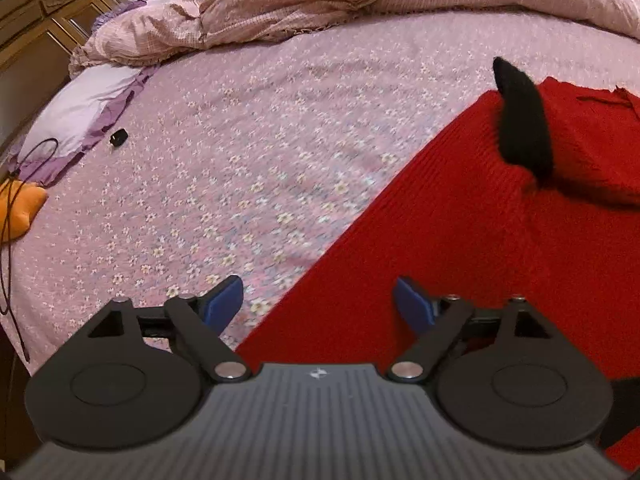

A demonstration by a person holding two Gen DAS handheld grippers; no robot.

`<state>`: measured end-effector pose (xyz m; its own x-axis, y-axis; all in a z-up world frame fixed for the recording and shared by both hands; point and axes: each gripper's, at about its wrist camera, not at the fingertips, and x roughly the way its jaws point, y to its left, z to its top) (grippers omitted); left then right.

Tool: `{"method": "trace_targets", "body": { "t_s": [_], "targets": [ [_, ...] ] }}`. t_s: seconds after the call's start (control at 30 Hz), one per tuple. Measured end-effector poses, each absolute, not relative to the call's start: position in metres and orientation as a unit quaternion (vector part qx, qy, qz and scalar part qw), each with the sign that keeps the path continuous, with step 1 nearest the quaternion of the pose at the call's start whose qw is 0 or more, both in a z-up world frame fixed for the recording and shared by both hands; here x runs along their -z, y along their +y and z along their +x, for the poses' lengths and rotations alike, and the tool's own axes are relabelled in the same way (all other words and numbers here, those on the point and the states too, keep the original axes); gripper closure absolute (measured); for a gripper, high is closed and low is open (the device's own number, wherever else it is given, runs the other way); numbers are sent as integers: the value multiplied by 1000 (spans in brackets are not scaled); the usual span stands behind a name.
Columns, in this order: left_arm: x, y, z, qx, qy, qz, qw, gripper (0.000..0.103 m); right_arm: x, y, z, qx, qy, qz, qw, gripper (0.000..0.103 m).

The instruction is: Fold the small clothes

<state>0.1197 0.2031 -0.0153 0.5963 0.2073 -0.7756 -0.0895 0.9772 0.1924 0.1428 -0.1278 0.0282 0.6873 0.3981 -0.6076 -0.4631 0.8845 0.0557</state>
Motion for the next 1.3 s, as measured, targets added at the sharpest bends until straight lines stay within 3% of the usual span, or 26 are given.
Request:
{"method": "trace_targets", "body": {
  "t_s": [0.23,0.3,0.37,0.4,0.47,0.53,0.83,1.1,1.23,1.3],
  "targets": [
    [29,239,124,-32,456,-21,889,12,-24,-102,140,-255,332,-54,907,61],
    [28,239,120,-25,451,-32,892,23,-23,-97,141,-256,333,-54,906,61],
    [24,233,114,-13,442,-39,896,51,-23,-94,141,-256,333,-55,906,61],
    [22,230,112,-18,439,-44,897,58,-23,-92,141,-257,333,-56,906,61],
    [18,227,110,-40,433,-44,899,83,-24,-86,140,-265,331,-61,904,61],
    [11,229,108,-65,423,-41,903,92,-24,-78,139,-274,329,-68,901,61],
    [-4,233,127,-184,388,79,899,95,-19,-28,146,-342,309,-101,882,61],
    [-14,240,111,-134,390,9,911,94,16,2,170,-293,309,-177,887,63],
    [-11,234,98,-108,388,-20,915,94,11,-17,185,-284,329,-92,896,87],
    [-10,234,93,-105,388,-33,915,94,4,-39,198,-287,350,6,892,89]
  ]
}}
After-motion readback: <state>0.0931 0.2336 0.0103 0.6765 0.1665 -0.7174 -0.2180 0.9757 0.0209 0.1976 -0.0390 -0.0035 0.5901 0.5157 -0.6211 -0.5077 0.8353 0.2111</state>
